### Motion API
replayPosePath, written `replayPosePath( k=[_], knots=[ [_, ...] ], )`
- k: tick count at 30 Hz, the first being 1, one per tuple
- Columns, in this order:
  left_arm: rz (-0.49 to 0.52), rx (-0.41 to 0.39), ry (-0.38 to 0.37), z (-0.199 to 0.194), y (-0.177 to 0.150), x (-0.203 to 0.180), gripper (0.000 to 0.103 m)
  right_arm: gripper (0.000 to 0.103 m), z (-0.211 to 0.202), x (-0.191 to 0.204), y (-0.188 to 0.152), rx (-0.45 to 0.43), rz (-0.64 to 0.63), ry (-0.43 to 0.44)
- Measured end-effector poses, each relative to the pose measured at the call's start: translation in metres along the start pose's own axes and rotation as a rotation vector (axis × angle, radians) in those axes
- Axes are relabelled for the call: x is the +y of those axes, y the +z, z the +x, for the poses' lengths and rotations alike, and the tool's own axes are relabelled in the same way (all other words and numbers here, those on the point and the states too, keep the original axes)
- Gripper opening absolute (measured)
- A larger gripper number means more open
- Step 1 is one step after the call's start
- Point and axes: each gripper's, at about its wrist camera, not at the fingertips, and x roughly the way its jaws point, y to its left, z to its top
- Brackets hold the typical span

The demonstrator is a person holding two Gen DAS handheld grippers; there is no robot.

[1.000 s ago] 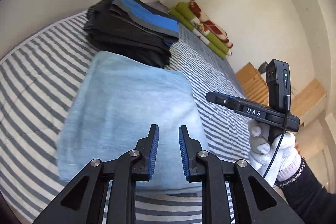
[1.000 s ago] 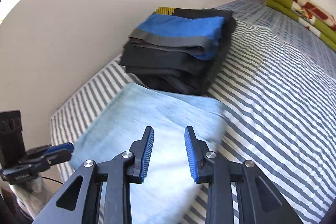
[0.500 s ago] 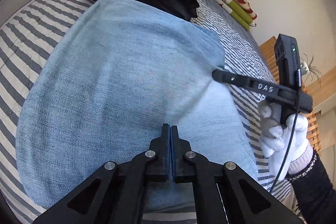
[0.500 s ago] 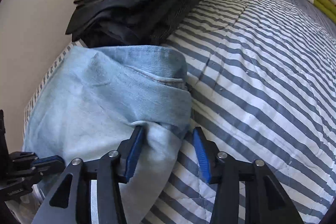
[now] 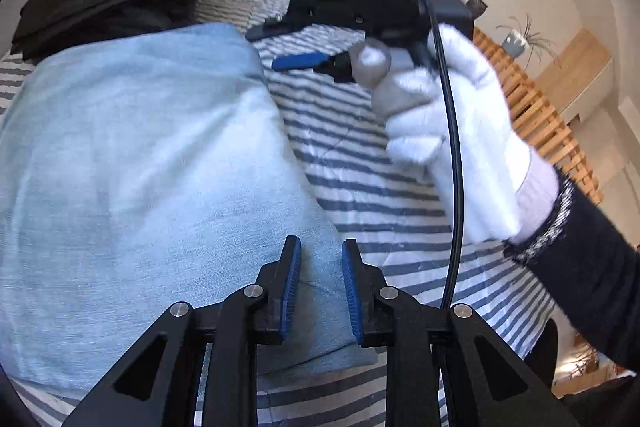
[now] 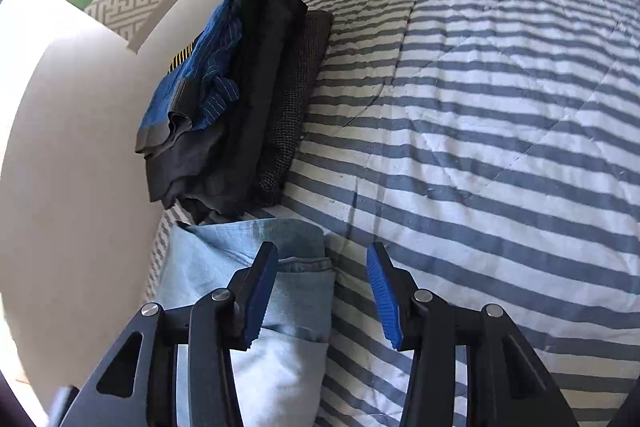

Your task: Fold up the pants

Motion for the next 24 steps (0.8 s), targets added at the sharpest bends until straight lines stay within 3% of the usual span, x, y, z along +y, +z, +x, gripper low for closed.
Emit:
replayPosePath(
  k=[7,10,13,14,18,24],
  knots=[
    [-0.044,0.027,-0.027,0.008,-0.004,0.008,0.022,0.042,0.018,-0.005,0.003,0.067,0.108,0.069],
    [-0.030,0.027,-0.019,0.009,-0.005,0.004,0.022,0.042,0.003,-0.015,-0.004,0.021,0.157,0.091],
    [-0.039,0.026,-0.029,0.008,-0.005,0.004,0.022,0.038,-0.014,-0.002,-0.015,-0.069,-0.061,-0.045],
    [-0.038,0.025,-0.030,0.008,-0.006,0.003,0.022,0.032,-0.015,0.004,-0.020,-0.071,-0.142,-0.072],
    [-0.039,0.030,-0.026,0.009,-0.004,0.003,0.022,0.029,-0.016,0.030,-0.034,-0.061,-0.417,-0.099],
    [-0.033,0.034,-0.023,0.010,-0.003,0.006,0.022,0.029,0.007,0.045,-0.026,0.014,-0.509,-0.086]
  ],
)
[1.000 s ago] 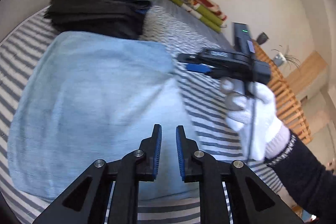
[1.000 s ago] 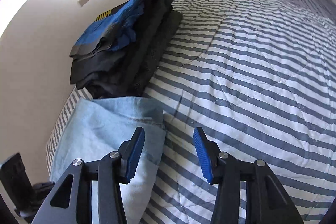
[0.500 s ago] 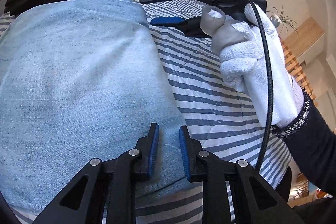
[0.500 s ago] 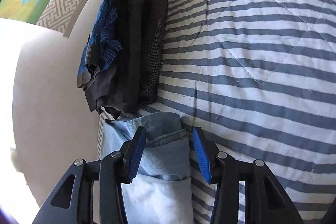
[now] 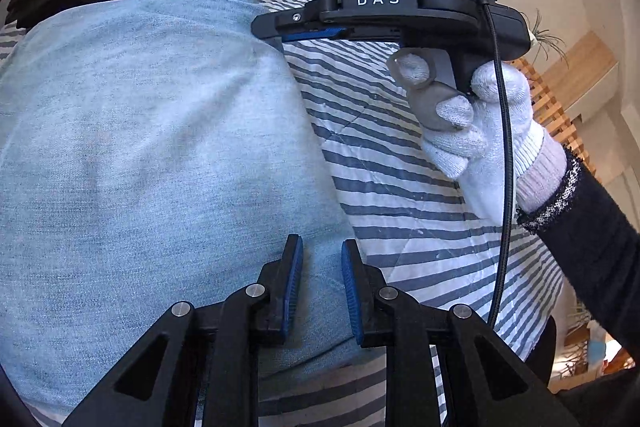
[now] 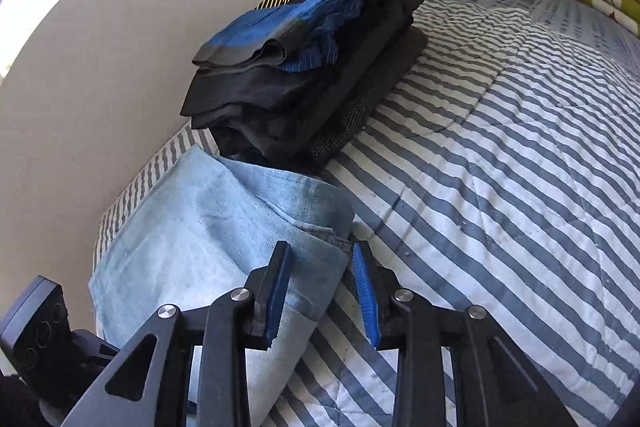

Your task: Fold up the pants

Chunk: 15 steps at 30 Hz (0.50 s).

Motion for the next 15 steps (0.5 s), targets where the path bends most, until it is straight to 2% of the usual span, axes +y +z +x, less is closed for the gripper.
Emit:
replayPosePath(
  k=[2,5,12,15],
  knots=[
    [0.003,0.002,-0.001,0.000,0.000,0.000,0.022,0.029,0.007,0.009,-0.004,0.040,-0.038,0.026],
    [0.003,0.003,-0.003,-0.002,-0.001,0.000,0.022,0.029,0.003,0.030,-0.016,0.015,-0.141,-0.045],
    [0.007,0.003,-0.001,-0.007,-0.003,0.003,0.022,0.028,-0.005,0.033,-0.022,-0.006,-0.175,-0.020],
    [0.011,0.002,0.004,0.003,0.001,0.005,0.022,0.028,-0.010,0.023,-0.018,-0.025,-0.138,-0.019]
  ],
)
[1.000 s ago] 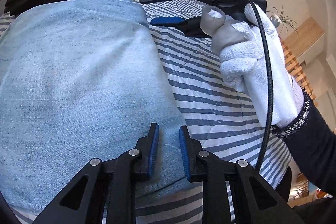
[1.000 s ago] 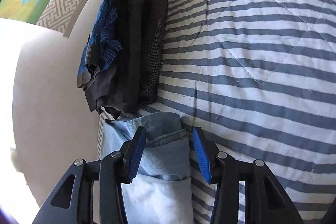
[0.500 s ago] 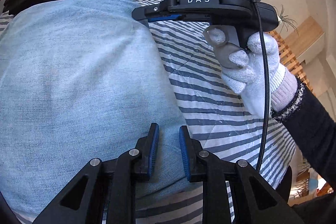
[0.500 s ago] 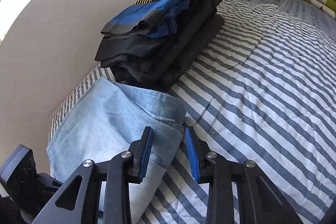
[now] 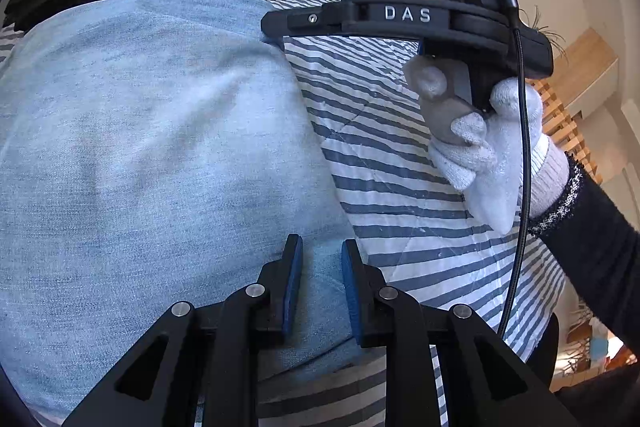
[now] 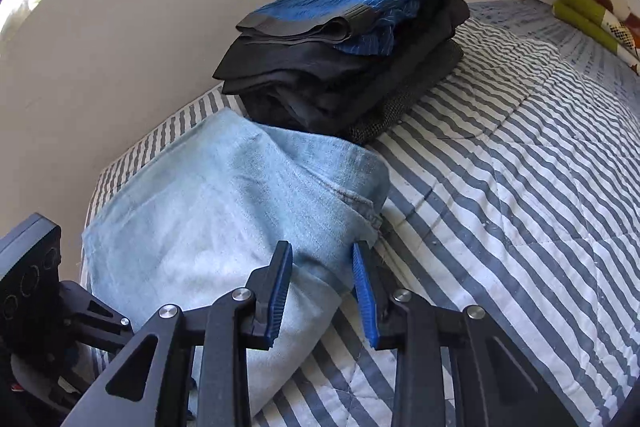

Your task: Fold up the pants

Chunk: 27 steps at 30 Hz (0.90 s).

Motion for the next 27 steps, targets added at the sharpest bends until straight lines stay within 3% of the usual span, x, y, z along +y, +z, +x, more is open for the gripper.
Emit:
replayPosePath(
  k=[3,4,5,12,14,16,18,19,21,23,25,27],
  knots=[
    [-0.001,-0.001,-0.001,0.000,-0.001,0.001,0.022,0.026,-0.002,-0.019,0.005,-0.031,0.125,0.046],
    [0.002,-0.001,0.000,0.000,-0.002,0.001,0.022,0.014,-0.001,-0.023,0.005,-0.031,0.147,0.065],
    [0.004,-0.002,0.001,-0.001,-0.002,0.001,0.022,0.011,0.002,-0.025,0.006,-0.018,0.157,0.068],
    [0.021,-0.011,0.011,-0.009,-0.005,0.002,0.022,0.005,-0.004,-0.021,0.019,-0.057,0.202,0.031],
    [0.027,-0.001,0.014,-0.009,-0.006,0.002,0.022,0.000,-0.004,-0.016,0.029,-0.063,0.177,-0.017],
    [0.039,-0.001,0.020,-0.010,-0.006,0.001,0.022,0.000,-0.010,-0.023,0.041,-0.131,0.203,-0.091],
    [0.031,0.000,0.010,-0.013,-0.006,0.004,0.022,0.000,-0.015,-0.052,0.049,-0.165,0.342,-0.021],
    [0.032,0.001,0.008,-0.014,-0.006,0.005,0.022,0.000,-0.014,-0.062,0.051,-0.131,0.374,0.015],
    [0.039,0.003,0.011,-0.016,-0.007,0.005,0.022,0.005,-0.009,-0.073,0.044,-0.047,0.397,0.066],
    [0.040,0.004,0.009,-0.021,-0.007,0.005,0.022,0.018,-0.005,-0.073,0.028,0.002,0.408,0.119],
    [0.045,-0.012,0.001,-0.030,-0.009,0.004,0.027,0.033,-0.001,-0.066,0.010,0.036,0.410,0.199],
    [0.021,-0.049,0.015,-0.041,0.000,0.002,0.033,0.038,0.008,-0.053,-0.005,0.072,0.379,0.225]
  ],
)
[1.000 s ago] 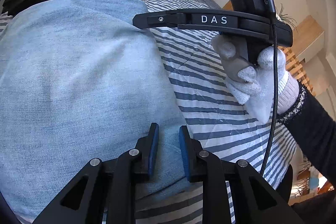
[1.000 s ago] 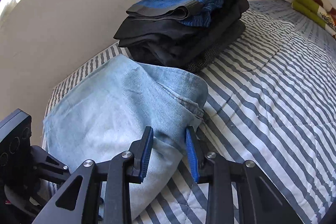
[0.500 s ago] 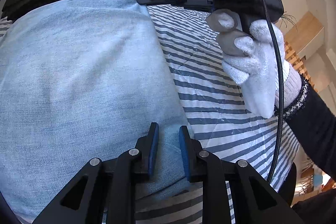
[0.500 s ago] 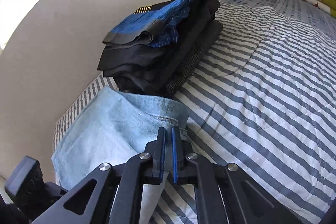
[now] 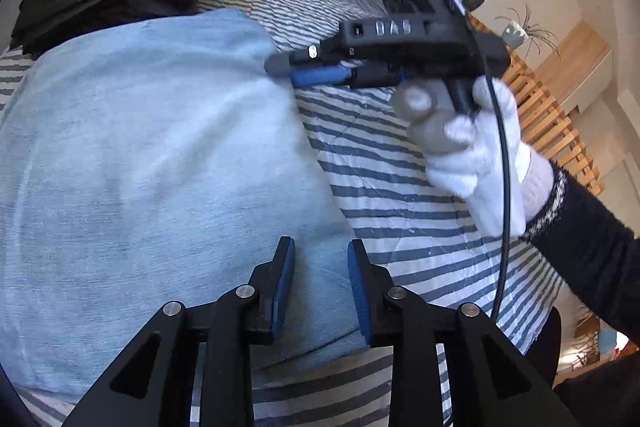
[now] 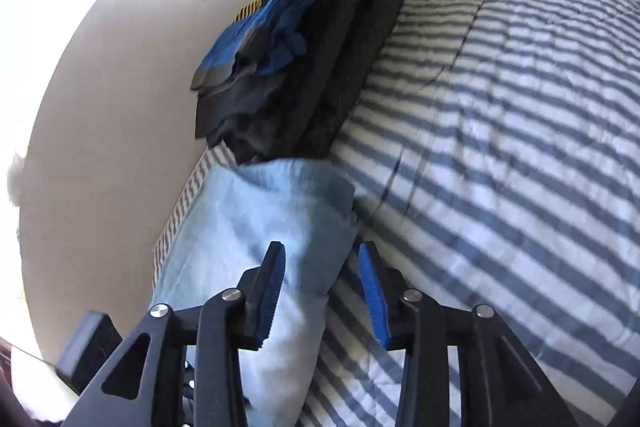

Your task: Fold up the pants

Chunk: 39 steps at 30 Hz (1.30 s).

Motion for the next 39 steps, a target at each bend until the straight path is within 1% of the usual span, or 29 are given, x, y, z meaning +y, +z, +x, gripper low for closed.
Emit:
replayPosePath(
  k=[2,3,4,5,6,7,8,9,10,11,13,15,17,18,20,21,22,23,24,25,28,31,33,35,36,38,39],
  knots=[
    [-0.045,-0.031,0.021,-0.008,0.004,0.012,0.035,0.042,0.015,0.001,-0.016,0.042,0.011,-0.012],
    [-0.071,-0.043,0.025,-0.008,0.005,0.017,0.036,0.042,0.022,-0.001,-0.022,0.063,0.032,-0.004],
    [-0.099,-0.057,0.027,-0.010,0.006,0.022,0.041,0.042,0.027,-0.002,-0.027,0.073,0.057,0.001],
    [-0.121,-0.069,0.033,-0.014,0.006,0.027,0.046,0.028,0.028,0.000,-0.029,0.066,0.079,-0.002],
    [-0.136,-0.085,0.040,-0.017,0.007,0.030,0.054,0.018,0.027,0.005,-0.031,0.059,0.088,0.020],
    [-0.141,-0.108,0.033,-0.022,0.007,0.028,0.055,0.016,0.023,0.015,-0.030,0.034,0.078,-0.003],
    [-0.138,-0.127,0.018,-0.025,0.008,0.027,0.056,0.015,0.018,0.028,-0.029,0.016,0.049,-0.029],
    [-0.133,-0.141,0.009,-0.029,0.009,0.025,0.060,0.015,0.015,0.043,-0.028,0.005,0.019,-0.034],
    [-0.130,-0.159,0.003,-0.033,0.010,0.024,0.068,0.015,0.012,0.055,-0.026,0.002,0.001,-0.017],
    [-0.137,-0.169,-0.002,-0.034,0.010,0.024,0.071,0.015,0.012,0.067,-0.023,0.007,-0.011,0.007],
    [-0.165,-0.169,-0.009,-0.033,0.012,0.026,0.072,0.015,0.015,0.089,-0.017,0.031,-0.024,0.053],
    [-0.196,-0.173,-0.007,-0.027,0.013,0.029,0.072,0.015,0.024,0.111,-0.012,0.053,-0.046,0.054],
    [-0.228,-0.185,0.013,-0.028,0.013,0.035,0.072,0.015,0.036,0.133,-0.009,0.084,-0.075,0.043],
    [-0.251,-0.200,0.014,-0.029,0.012,0.040,0.071,0.015,0.042,0.143,-0.008,0.096,-0.091,0.040],
    [-0.270,-0.220,-0.010,-0.031,0.010,0.049,0.067,0.015,0.053,0.160,-0.008,0.116,-0.122,0.038],
    [-0.281,-0.216,-0.001,-0.031,0.009,0.053,0.055,0.015,0.057,0.165,-0.007,0.125,-0.137,0.030],
    [-0.293,-0.209,-0.010,-0.030,0.008,0.058,0.046,0.015,0.058,0.166,-0.004,0.126,-0.138,0.024],
    [-0.306,-0.202,-0.021,-0.028,0.006,0.064,0.041,0.015,0.061,0.164,-0.003,0.136,-0.130,0.023],
    [-0.318,-0.188,-0.019,-0.024,0.004,0.068,0.033,0.015,0.064,0.162,-0.001,0.156,-0.124,0.029],
    [-0.323,-0.173,-0.020,-0.021,0.003,0.071,0.027,0.016,0.066,0.158,0.000,0.176,-0.118,0.040],
    [-0.299,-0.145,-0.002,-0.015,0.001,0.075,0.022,0.017,0.069,0.148,0.001,0.215,-0.121,0.054],
    [-0.302,-0.142,-0.024,-0.015,0.001,0.081,0.020,0.018,0.061,0.143,-0.001,0.222,-0.161,0.066],
    [-0.300,-0.139,-0.025,-0.015,0.002,0.083,0.020,0.018,0.050,0.143,0.000,0.198,-0.207,0.066],
    [-0.293,-0.134,-0.012,-0.013,0.002,0.083,0.020,0.018,0.037,0.138,0.002,0.162,-0.231,0.089],
    [-0.290,-0.132,-0.009,-0.012,0.003,0.083,0.020,0.018,0.030,0.135,0.004,0.130,-0.231,0.104],
    [-0.294,-0.131,-0.014,-0.012,0.003,0.085,0.020,0.018,0.016,0.130,0.009,0.084,-0.250,0.142],
    [-0.293,-0.130,-0.016,-0.012,0.004,0.086,0.020,0.019,0.010,0.128,0.013,0.056,-0.267,0.124]
  ],
)
